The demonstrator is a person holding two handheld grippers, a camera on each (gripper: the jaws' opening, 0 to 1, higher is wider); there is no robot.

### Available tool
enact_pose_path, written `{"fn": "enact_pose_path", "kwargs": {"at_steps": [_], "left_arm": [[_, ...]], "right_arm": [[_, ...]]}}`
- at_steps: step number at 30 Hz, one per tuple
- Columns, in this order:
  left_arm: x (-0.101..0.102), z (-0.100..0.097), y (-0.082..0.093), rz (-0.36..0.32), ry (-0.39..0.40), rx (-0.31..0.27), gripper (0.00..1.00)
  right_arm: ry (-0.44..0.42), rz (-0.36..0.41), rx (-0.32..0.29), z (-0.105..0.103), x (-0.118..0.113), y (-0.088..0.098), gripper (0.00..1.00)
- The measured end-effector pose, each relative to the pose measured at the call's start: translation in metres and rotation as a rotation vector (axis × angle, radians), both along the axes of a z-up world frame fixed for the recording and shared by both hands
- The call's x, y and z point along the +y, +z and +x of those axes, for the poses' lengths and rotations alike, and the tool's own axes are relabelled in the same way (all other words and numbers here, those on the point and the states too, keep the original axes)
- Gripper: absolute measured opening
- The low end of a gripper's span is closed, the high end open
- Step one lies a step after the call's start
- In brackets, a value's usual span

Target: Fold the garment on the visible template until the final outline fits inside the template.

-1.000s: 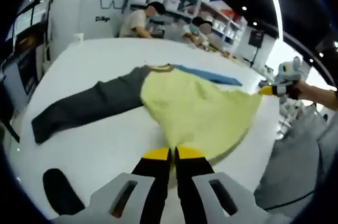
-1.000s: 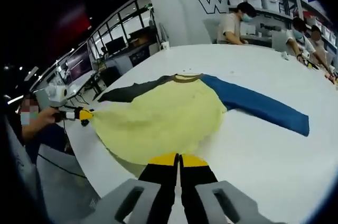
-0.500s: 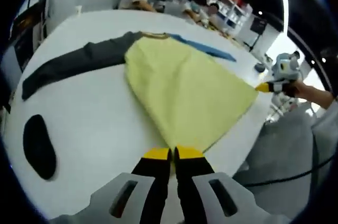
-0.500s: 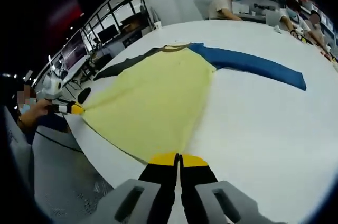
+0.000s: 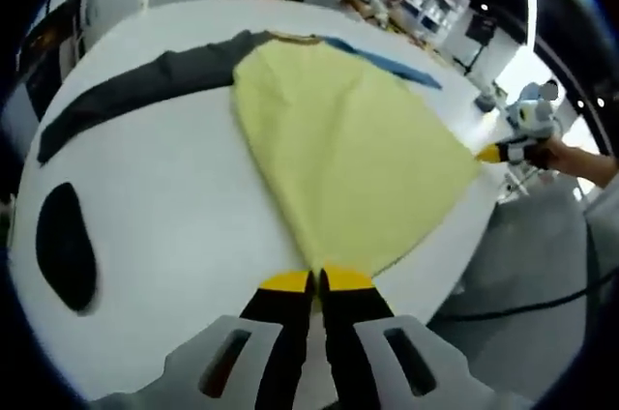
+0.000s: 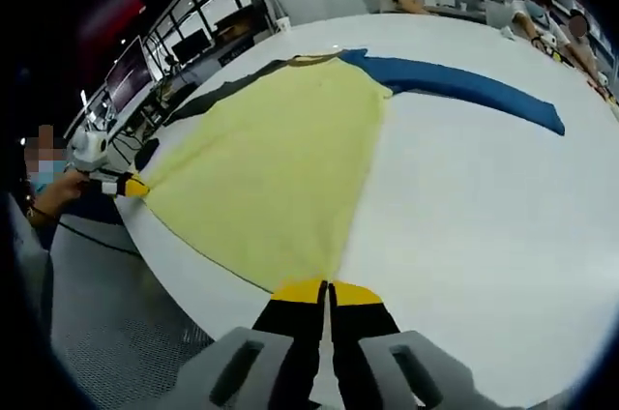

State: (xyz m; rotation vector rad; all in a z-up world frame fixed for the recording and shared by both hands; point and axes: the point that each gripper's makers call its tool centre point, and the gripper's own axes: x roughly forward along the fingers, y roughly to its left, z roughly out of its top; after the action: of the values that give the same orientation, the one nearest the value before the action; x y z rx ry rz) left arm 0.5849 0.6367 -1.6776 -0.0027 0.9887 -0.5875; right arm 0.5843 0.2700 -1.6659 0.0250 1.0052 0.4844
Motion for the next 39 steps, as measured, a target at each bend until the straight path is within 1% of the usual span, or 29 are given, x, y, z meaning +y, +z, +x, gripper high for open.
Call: {"fn": "enact_pose_path", "kwargs": {"at_steps": [1, 2, 3, 4, 6, 7, 8, 9, 10, 12, 13, 14, 15, 16, 19, 20, 21, 23, 24, 26, 27, 28, 29, 30, 31, 32, 35, 38, 39], "left_arm": [[0.009, 0.001, 0.000, 0.045, 0.008, -0.013, 0.06], [0.015, 0.003, 0.002, 0.068, 0.023, -0.025, 0.09], [0.025, 0.007, 0.004, 0.088, 0.061, -0.052, 0.14], [0.031, 0.011, 0.006, 0.104, 0.097, -0.074, 0.22], [0.050, 0.031, 0.017, 0.179, 0.245, -0.218, 0.33], [0.051, 0.033, 0.019, 0.188, 0.251, -0.241, 0.35], [0.042, 0.030, 0.018, 0.169, 0.201, -0.233, 0.34], [0.037, 0.031, 0.017, 0.144, 0.214, -0.221, 0.33], [0.033, 0.038, 0.020, 0.115, 0.227, -0.241, 0.32], [0.035, 0.049, 0.024, 0.096, 0.262, -0.263, 0.32], [0.040, 0.056, 0.026, 0.112, 0.312, -0.271, 0.29], [0.042, 0.059, 0.026, 0.122, 0.329, -0.270, 0.25], [0.038, 0.072, 0.028, 0.134, 0.340, -0.280, 0.23], [0.037, 0.080, 0.029, 0.133, 0.355, -0.292, 0.23], [0.041, 0.099, 0.027, 0.120, 0.409, -0.290, 0.29], [0.050, 0.122, 0.029, 0.129, 0.469, -0.318, 0.30], [0.052, 0.126, 0.028, 0.133, 0.474, -0.323, 0.31], [0.064, 0.149, 0.027, 0.157, 0.509, -0.339, 0.32], [0.071, 0.160, 0.028, 0.172, 0.525, -0.362, 0.34], [0.082, 0.163, 0.028, 0.186, 0.547, -0.367, 0.36], [0.094, 0.178, 0.026, 0.203, 0.569, -0.373, 0.38], [0.100, 0.183, 0.026, 0.212, 0.583, -0.381, 0.38], [0.116, 0.189, 0.026, 0.228, 0.610, -0.394, 0.39], [0.122, 0.193, 0.027, 0.239, 0.623, -0.408, 0.40], [0.122, 0.199, 0.029, 0.249, 0.620, -0.419, 0.41], [0.126, 0.204, 0.029, 0.261, 0.627, -0.422, 0.42], [0.152, 0.211, 0.022, 0.314, 0.658, -0.423, 0.41], [0.168, 0.210, 0.021, 0.336, 0.716, -0.418, 0.41], [0.168, 0.206, 0.022, 0.342, 0.732, -0.419, 0.41]], "right_arm": [[0.017, -0.034, 0.019, -0.004, -0.004, -0.003, 0.00], [0.027, -0.047, 0.024, -0.003, -0.009, -0.005, 0.00], [0.018, -0.045, 0.013, 0.000, -0.011, -0.004, 0.01], [0.012, -0.046, 0.009, 0.001, -0.013, -0.004, 0.04], [-0.015, -0.042, -0.006, 0.003, -0.015, 0.001, 0.10], [-0.019, -0.044, -0.008, 0.004, -0.016, 0.002, 0.11], [-0.020, -0.055, -0.021, 0.007, -0.018, 0.001, 0.12], [-0.005, -0.078, -0.042, 0.012, -0.021, 0.002, 0.13], [-0.012, -0.083, -0.047, 0.014, -0.020, 0.007, 0.14], [-0.029, -0.079, -0.065, 0.021, -0.020, 0.014, 0.15], [-0.038, -0.076, -0.085, 0.027, -0.019, 0.020, 0.15], [-0.039, -0.075, -0.092, 0.029, -0.018, 0.022, 0.15], [-0.042, -0.074, -0.106, 0.033, -0.014, 0.028, 0.15], [-0.042, -0.073, -0.107, 0.036, -0.014, 0.024, 0.15], [-0.035, -0.054, -0.116, 0.044, -0.009, 0.028, 0.15], [-0.031, -0.049, -0.119, 0.046, -0.007, 0.030, 0.15], [-0.029, -0.048, -0.121, 0.046, -0.007, 0.031, 0.15], [-0.029, -0.046, -0.129, 0.049, -0.006, 0.036, 0.16], [-0.030, -0.040, -0.133, 0.053, -0.005, 0.036, 0.16], [-0.031, -0.033, -0.134, 0.054, -0.004, 0.036, 0.18], [-0.030, -0.031, -0.135, 0.055, -0.002, 0.037, 0.19], [-0.028, -0.032, -0.135, 0.057, -0.002, 0.037, 0.20], [-0.027, -0.032, -0.136, 0.058, -0.001, 0.037, 0.20], [-0.025, -0.032, -0.137, 0.056, 0.001, 0.037, 0.20], [-0.021, -0.034, -0.138, 0.056, 0.002, 0.037, 0.19], [-0.019, -0.036, -0.136, 0.056, 0.004, 0.037, 0.19], [-0.015, -0.037, -0.132, 0.056, 0.007, 0.036, 0.19], [-0.017, -0.035, -0.124, 0.057, 0.006, 0.035, 0.19], [-0.014, -0.038, -0.123, 0.056, 0.006, 0.035, 0.19]]}}
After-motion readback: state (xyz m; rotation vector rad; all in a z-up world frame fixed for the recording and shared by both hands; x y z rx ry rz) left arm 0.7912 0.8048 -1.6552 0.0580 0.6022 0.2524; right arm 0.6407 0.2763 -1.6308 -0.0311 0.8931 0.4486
